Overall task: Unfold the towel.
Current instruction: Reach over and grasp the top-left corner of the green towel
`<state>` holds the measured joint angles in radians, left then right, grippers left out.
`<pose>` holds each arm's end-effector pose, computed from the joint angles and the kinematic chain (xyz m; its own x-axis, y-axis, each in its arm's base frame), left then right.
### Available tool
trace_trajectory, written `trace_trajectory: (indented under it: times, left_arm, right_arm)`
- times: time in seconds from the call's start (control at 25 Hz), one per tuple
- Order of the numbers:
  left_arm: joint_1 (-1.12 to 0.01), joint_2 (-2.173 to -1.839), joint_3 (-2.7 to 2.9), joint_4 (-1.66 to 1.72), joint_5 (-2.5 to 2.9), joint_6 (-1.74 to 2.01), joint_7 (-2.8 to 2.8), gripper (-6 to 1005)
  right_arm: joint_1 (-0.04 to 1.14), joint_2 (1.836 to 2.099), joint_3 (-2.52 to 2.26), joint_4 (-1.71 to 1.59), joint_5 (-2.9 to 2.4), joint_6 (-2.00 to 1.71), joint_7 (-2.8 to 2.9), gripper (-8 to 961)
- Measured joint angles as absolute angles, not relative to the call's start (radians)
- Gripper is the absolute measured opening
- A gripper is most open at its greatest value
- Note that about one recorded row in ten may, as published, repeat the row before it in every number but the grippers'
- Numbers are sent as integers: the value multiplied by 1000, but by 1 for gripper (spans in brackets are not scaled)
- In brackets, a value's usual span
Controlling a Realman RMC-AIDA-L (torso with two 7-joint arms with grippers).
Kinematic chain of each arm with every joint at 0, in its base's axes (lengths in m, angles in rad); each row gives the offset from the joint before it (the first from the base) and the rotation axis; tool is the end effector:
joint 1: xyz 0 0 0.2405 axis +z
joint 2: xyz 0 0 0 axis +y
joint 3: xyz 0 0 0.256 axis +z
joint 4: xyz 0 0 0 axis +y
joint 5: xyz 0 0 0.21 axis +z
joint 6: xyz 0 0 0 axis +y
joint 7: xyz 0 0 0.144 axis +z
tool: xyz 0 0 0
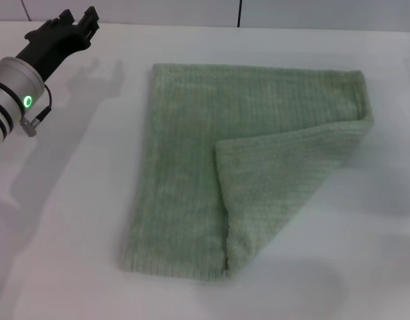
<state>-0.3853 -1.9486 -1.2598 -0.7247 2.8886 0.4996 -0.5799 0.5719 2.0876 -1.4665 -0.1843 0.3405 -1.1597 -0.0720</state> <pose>-0.2767 0.3984 0.0071 0.5115 0.1968 0.8364 0.8530 -0.2332 -0.4668 0.2986 0.3894 0.0489 0.7916 0.2510 -0.5572 -0.5945 0.1050 -0.7972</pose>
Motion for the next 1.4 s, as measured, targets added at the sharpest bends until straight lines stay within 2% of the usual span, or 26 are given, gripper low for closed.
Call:
trace_trajectory:
  times: [0.04,0.28,0.36,0.56,0.72,0.92,1.16,1.4]
  left_arm:
    - [-383,-1947,-1259,-732,2889,496,-579,543]
    - [-372,-1936,-1248,-799,2888,453,-542,305]
    - [-370,-1937,-1250,-829,2888,405,-496,264]
    - [-371,-1960,-1286,-943,2888,174,-332,160]
    - [-369,-1993,-1350,-1050,2887,-16,-216,77]
    - [-365,-2028,-1404,-1135,2885,-171,-109,-2]
    - [-379,-2050,-1431,-1246,2881,-398,-49,-1]
    - [-389,-2056,-1431,-1306,2874,-509,-26,-1]
  right_arm:
    - [572,2088,-1466,-184,341,-1160,-72,715]
    - [573,2088,-1466,-184,341,-1160,-72,715]
    - [574,2088,-1466,-184,341,-1160,-72,715]
    - [575,2088,-1466,-184,342,-1160,-72,715]
    - [576,2088,-1466,-184,342,-1160,-72,715]
    - [576,2088,-1466,-184,342,-1160,-72,714]
    - [576,2088,-1466,-184,341,-1160,-72,714]
    - [579,2088,-1466,-184,340,-1160,-72,714]
